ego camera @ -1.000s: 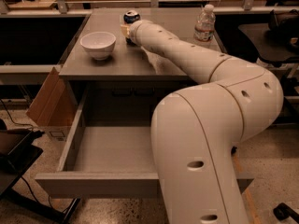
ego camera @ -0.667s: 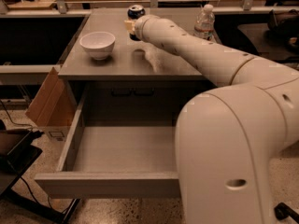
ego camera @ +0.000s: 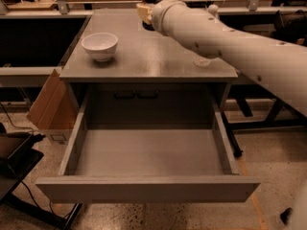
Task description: Place pepsi can into top drawer
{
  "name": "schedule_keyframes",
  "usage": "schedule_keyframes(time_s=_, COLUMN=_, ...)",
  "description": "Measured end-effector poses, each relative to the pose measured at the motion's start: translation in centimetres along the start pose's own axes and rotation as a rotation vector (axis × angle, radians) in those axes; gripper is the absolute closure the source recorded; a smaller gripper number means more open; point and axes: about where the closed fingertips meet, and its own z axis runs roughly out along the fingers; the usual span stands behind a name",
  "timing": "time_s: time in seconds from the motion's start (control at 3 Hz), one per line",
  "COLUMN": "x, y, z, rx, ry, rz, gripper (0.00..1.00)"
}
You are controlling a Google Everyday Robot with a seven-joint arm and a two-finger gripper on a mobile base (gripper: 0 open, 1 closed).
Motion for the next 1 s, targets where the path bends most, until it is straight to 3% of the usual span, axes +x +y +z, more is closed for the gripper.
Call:
schedule_keyframes(time_s=0.33, x=-1.0, y=0.4, z=-5.5, rx=-0.003, ry=-0.012, rz=-0.018, gripper=1.0)
schedule_keyframes(time_s=0.67, x=1.0, y=0.3, z=-8.6, rx=-0.014, ry=0.005, rz=-0.016, gripper=1.0)
schedule_keyframes(time_s=1.0, x=5.4, y=-1.8, z=-9.8, rx=-0.032, ry=0.038, rz=-0.045, gripper=1.0)
